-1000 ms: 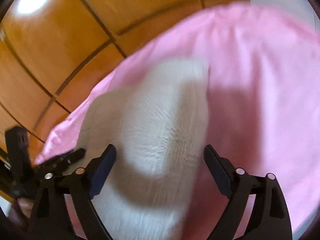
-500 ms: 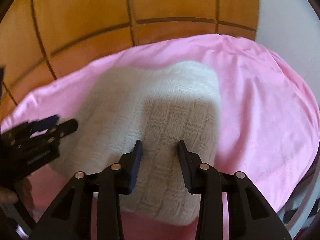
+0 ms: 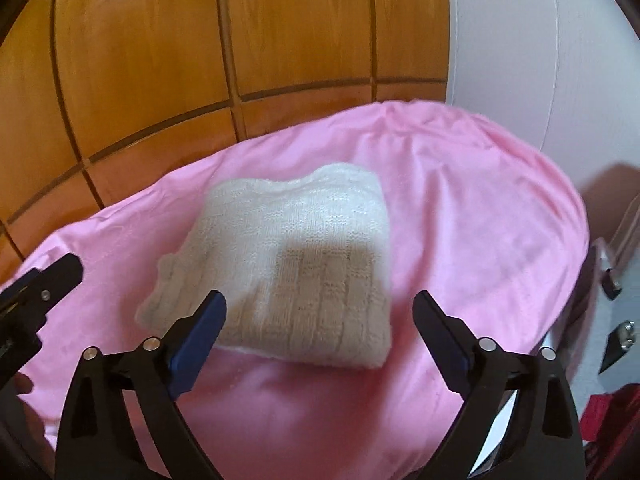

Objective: Fold small clothes

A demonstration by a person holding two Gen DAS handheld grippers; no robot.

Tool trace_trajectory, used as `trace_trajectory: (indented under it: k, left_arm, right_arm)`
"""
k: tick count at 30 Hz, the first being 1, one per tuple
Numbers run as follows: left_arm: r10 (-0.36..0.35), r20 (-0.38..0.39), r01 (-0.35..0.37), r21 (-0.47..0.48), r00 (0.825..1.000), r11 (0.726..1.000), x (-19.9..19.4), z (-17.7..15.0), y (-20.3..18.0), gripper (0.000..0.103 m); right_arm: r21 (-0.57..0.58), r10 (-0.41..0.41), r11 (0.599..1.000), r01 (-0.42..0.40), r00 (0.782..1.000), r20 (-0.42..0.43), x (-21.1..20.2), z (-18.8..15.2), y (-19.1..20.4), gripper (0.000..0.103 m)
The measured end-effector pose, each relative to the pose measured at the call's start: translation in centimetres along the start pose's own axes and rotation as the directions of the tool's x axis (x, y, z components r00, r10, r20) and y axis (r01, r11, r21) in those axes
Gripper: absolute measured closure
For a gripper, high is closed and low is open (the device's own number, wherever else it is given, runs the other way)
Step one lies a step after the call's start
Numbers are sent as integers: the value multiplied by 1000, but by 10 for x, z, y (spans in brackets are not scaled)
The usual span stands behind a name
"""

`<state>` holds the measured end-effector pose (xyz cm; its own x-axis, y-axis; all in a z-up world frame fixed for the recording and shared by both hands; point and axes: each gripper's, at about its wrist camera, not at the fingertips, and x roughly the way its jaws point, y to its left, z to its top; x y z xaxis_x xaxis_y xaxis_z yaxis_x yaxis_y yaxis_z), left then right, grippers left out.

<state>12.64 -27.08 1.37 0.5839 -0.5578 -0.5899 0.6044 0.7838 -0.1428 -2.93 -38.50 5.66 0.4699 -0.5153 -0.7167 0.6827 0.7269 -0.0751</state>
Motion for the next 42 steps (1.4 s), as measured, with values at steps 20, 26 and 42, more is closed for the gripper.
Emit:
trace_trajectory:
  k: [20, 26, 42]
  left_arm:
    - [84, 7, -84, -13, 996, 996, -32, -30, 10, 2]
    - [109, -8, -109, 1, 994, 994, -30, -35, 8, 2]
    - [139, 4, -139, -4, 990, 990, -31, -37, 6, 2]
  right_arm:
    - [-1, -97, 995, 97, 994, 52, -32, -23, 9, 4]
    - [7, -98, 995, 98, 993, 59, -33, -24, 6, 4]
    - [4, -96, 995, 96, 994, 61, -26, -26, 8, 4]
